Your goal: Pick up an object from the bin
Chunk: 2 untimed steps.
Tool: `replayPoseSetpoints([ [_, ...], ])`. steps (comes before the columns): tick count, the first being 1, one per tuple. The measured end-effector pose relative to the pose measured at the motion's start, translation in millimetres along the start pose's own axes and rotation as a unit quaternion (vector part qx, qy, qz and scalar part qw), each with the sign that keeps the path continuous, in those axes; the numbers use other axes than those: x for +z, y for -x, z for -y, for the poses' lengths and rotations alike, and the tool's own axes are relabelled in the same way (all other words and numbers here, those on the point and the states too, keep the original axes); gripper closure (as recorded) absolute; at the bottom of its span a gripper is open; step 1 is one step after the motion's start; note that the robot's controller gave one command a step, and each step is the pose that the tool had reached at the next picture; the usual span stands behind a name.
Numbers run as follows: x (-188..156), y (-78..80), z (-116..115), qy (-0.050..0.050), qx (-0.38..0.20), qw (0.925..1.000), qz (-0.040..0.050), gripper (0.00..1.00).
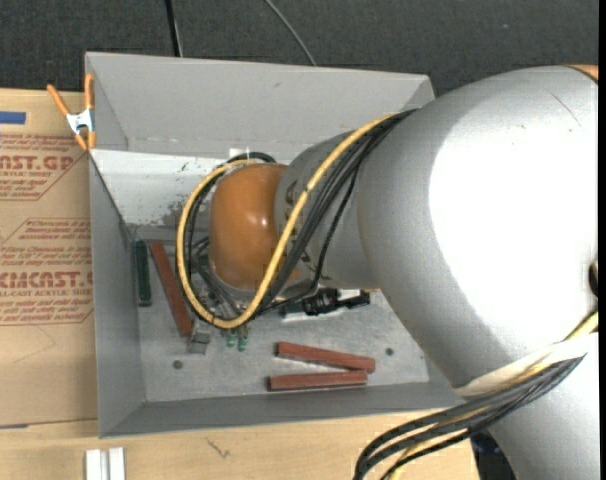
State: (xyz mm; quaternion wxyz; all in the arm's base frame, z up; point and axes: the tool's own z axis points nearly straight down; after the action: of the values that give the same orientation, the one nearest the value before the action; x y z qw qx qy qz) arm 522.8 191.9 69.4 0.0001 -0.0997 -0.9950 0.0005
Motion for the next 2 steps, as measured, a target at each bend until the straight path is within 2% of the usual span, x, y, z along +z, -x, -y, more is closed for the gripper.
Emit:
replayPoseSetpoints([
  [1, -42.7, -7.6, -1.2, -0.002, -0.042, 0.9991, -0.0037, 1.00],
  [2, -0.9, 46.2, -8.9, 0.001, 0.005, 1.0000, 0.0002, 0.00],
])
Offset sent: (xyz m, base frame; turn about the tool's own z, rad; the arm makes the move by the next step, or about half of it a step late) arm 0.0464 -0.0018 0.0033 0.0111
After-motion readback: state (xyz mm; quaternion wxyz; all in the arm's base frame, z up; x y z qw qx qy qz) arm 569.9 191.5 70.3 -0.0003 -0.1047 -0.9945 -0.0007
